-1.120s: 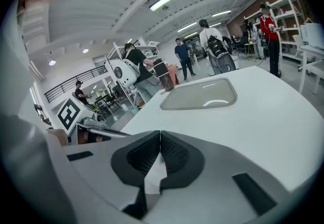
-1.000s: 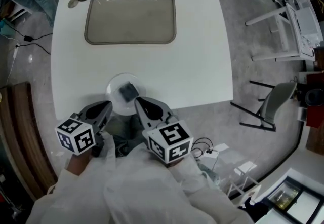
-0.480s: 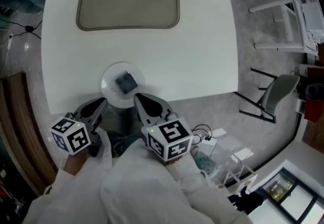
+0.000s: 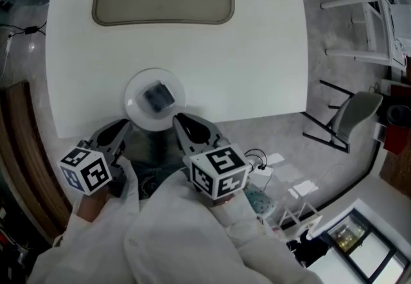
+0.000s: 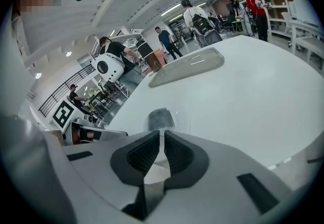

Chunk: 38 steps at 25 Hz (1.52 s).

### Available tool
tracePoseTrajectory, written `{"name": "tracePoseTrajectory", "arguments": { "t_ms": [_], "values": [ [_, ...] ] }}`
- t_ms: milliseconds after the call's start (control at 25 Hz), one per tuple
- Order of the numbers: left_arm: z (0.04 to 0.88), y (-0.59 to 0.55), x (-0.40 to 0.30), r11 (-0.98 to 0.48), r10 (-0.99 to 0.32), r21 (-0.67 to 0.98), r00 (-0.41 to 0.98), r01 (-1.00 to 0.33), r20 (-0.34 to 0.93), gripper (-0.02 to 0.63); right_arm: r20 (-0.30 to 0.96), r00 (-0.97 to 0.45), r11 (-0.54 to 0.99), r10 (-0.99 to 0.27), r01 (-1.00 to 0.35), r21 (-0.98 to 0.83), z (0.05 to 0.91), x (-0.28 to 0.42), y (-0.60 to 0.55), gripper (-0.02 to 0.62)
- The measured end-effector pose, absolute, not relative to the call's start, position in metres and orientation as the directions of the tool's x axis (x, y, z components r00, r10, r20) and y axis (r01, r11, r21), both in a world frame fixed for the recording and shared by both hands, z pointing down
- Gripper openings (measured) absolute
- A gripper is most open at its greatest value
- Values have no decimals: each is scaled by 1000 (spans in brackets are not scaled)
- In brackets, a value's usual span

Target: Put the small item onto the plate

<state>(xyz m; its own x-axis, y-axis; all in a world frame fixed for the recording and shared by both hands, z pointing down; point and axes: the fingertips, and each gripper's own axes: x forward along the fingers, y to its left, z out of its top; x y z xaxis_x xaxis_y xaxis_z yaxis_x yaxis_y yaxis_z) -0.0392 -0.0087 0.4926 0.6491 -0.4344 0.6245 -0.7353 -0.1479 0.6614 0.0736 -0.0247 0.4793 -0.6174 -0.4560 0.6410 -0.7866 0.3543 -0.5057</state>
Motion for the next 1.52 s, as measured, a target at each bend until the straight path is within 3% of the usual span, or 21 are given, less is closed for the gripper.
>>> {"name": "tracePoseTrajectory", "arguments": {
  "t_ms": [160,360,520,1520],
  "values": [
    [495,-7,-39,-116,-430,686,659,-718,617,72,649,-614,351,-450,-790,-503,483,74,-26,17],
    [499,-6,-37,-99,-421,699,666,-708,615,95,662,-599,351,-451,-801,-486,487,76,-27,18],
    [498,-5,-36,-94,-417,697,664,-711,621,114,681,-576,345,-453,-817,-462,489,79,-29,95],
    [499,-11,-36,18,-479,732,637,-681,604,111,727,-548,296,-414,-836,-462,508,85,-43,98]
  ]
}}
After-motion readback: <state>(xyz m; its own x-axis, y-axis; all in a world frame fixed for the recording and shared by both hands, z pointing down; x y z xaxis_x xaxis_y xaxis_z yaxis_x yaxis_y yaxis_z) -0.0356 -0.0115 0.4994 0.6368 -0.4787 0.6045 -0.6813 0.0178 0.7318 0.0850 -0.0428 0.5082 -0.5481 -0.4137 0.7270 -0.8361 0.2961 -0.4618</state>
